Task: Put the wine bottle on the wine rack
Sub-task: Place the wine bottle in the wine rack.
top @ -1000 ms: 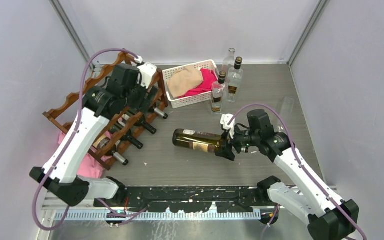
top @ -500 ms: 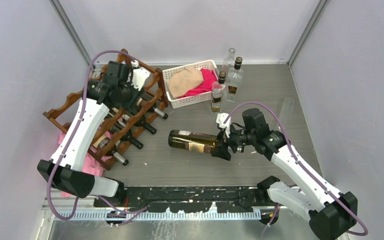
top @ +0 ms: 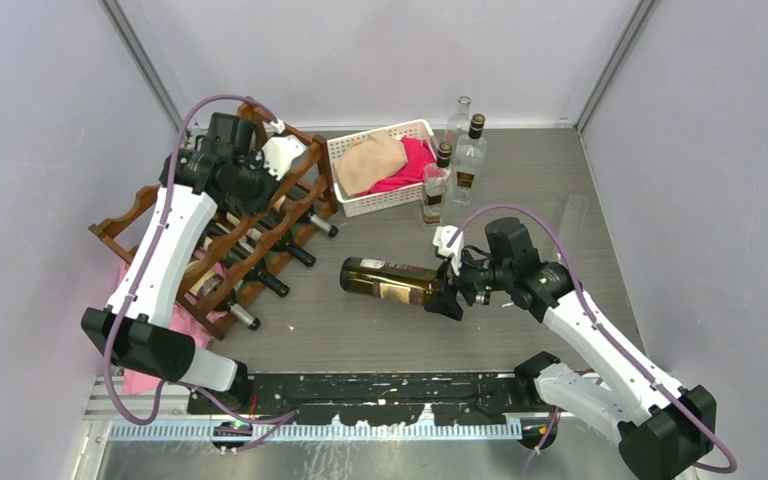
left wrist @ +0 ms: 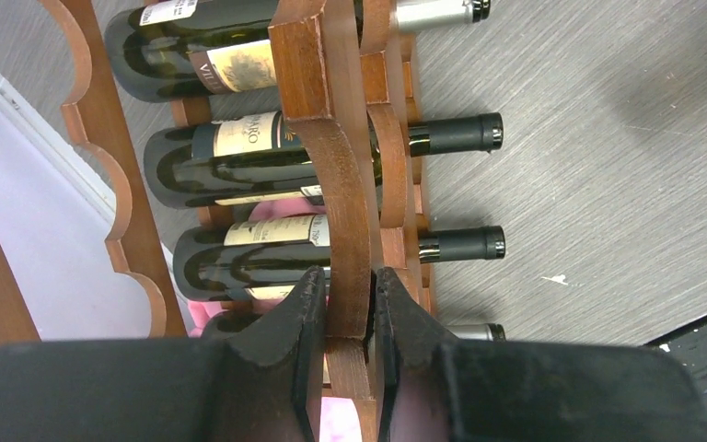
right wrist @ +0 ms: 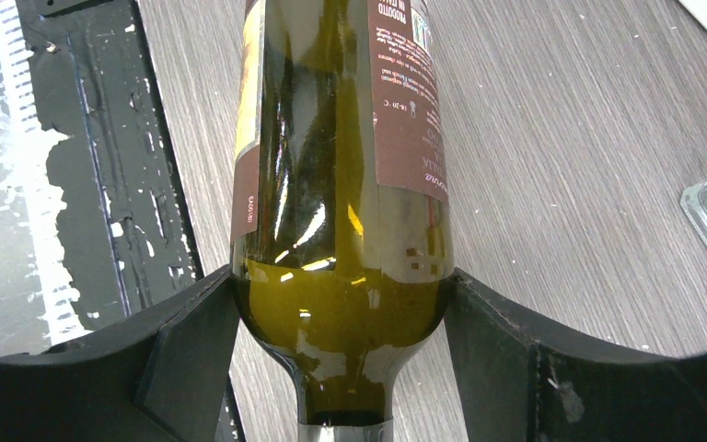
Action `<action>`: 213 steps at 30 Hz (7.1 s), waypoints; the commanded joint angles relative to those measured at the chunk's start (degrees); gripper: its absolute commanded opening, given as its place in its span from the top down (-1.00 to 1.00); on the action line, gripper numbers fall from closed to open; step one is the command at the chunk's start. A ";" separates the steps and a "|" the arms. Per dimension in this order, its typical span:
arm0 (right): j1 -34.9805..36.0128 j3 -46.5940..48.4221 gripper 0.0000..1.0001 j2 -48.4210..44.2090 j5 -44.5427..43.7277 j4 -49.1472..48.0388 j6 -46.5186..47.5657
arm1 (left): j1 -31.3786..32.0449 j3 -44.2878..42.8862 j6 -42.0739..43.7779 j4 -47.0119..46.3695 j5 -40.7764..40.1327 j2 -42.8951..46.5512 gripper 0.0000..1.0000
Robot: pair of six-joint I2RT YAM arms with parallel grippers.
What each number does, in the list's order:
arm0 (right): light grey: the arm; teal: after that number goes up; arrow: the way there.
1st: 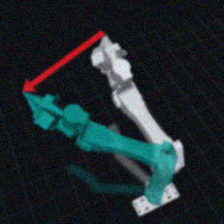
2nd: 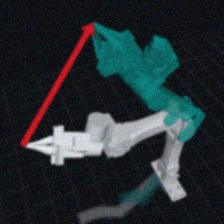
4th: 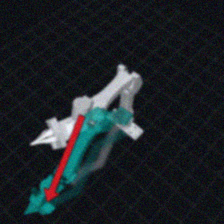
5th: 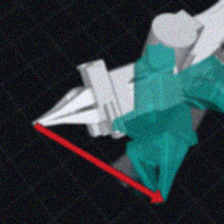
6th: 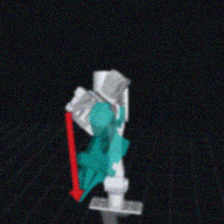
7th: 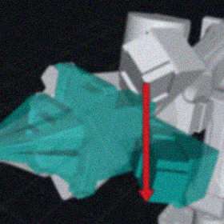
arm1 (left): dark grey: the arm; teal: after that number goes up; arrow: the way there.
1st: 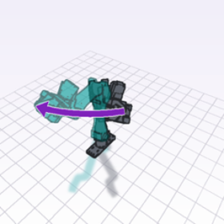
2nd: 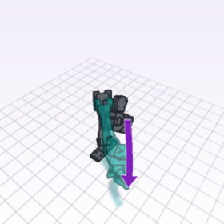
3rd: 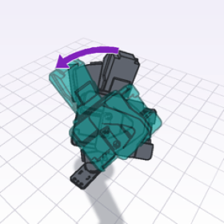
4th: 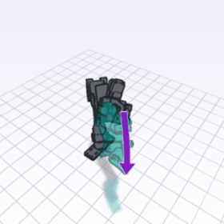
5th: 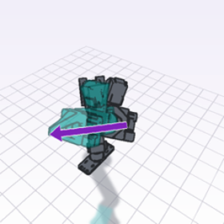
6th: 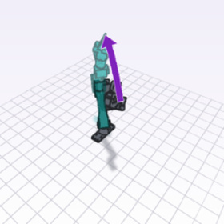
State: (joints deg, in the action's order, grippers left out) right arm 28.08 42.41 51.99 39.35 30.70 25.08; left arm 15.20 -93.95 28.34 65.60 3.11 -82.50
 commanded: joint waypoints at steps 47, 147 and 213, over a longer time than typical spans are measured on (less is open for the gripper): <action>30.02 13.48 0.98 29.41 -15.36 -55.53 -31.42 | 1.15 1.21 -31.33 -12.77 -2.33 26.38 -0.99; 49.94 72.42 0.82 81.20 -63.94 -65.16 -35.61 | 1.15 0.79 -20.06 0.14 -13.93 42.51 -0.68; 44.88 69.08 -0.62 79.06 -58.50 -56.88 -43.09 | 1.15 0.64 -36.77 -0.17 -17.23 42.07 -0.68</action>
State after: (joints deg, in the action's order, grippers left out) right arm 74.59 109.69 134.87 -17.43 -21.78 -13.63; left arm 16.38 -91.70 -7.49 67.16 -13.98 -40.10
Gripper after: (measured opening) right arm 0.815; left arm 0.844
